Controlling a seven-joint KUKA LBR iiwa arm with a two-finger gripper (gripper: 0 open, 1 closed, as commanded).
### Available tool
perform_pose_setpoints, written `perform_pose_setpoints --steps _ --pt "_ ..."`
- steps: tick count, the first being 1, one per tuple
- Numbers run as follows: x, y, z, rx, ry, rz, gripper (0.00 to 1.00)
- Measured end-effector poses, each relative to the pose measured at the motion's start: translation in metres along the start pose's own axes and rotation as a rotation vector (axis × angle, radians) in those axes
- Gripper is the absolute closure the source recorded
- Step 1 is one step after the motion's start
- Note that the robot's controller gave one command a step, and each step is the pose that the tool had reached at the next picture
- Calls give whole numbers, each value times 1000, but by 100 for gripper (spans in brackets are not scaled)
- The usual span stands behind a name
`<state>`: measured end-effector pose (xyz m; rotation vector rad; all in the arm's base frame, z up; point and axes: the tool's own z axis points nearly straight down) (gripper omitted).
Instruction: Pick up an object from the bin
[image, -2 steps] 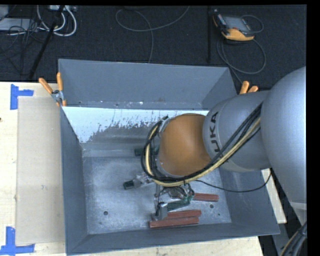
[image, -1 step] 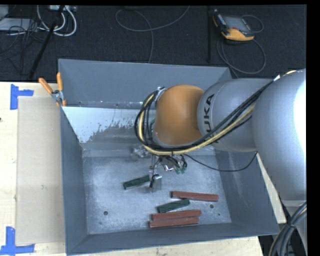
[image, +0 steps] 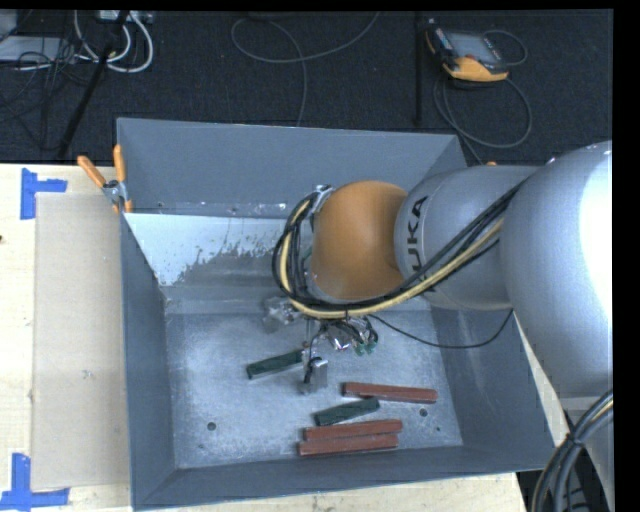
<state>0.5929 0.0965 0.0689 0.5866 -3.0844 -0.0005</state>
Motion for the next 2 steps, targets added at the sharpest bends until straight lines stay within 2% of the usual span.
perform_pose_setpoints --steps 1,2 --pt "0 0 -1 0 -2 3 100" --pt "5 77 -175 1 -12 -212 100"
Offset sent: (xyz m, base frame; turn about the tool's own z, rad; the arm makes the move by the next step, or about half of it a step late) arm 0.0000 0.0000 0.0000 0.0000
